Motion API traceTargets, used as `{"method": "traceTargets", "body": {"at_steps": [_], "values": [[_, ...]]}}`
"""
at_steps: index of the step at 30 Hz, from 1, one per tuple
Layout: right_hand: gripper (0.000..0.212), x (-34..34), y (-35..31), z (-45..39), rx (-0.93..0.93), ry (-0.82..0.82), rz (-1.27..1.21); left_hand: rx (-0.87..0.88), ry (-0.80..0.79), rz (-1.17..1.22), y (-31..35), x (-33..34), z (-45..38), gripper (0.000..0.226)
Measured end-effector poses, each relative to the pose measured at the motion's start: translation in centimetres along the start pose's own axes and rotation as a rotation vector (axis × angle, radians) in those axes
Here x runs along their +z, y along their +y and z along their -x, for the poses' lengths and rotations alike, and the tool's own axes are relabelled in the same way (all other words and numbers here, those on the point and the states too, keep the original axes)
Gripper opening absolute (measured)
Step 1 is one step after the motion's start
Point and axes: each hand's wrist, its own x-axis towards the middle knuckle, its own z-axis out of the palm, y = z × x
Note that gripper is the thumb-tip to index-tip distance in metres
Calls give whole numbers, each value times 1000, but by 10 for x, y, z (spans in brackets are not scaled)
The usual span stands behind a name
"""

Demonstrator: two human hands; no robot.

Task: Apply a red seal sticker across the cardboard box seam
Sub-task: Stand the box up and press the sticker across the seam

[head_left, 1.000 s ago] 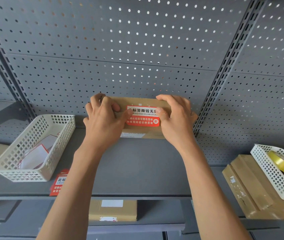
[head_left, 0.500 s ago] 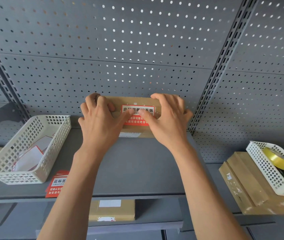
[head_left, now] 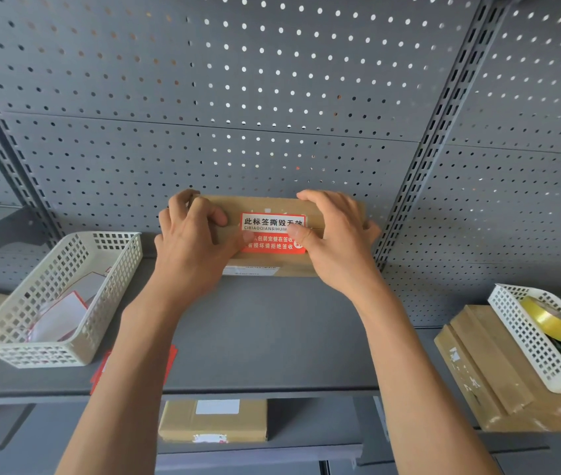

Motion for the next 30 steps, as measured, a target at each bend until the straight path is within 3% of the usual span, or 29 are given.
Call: {"method": "traceTargets", "body": {"at_steps": [6,10,15,19,30], "values": [[43,-8,3,2,-48,-96,-3,15,-26,22,-1,-3,1,34],[39,-7,0,3,-50,-73,9,13,-37,9,-1,-3,1,30],[57,4,-3,6,-60,3,101,-29,63,-57,12,7,6,57],[60,6,0,4,-69,11,88,-5,99,-96,11,11,6,70],[56,-4,3,1,-49,-63,-5,23,17,8,-3,3,-1,52]]}}
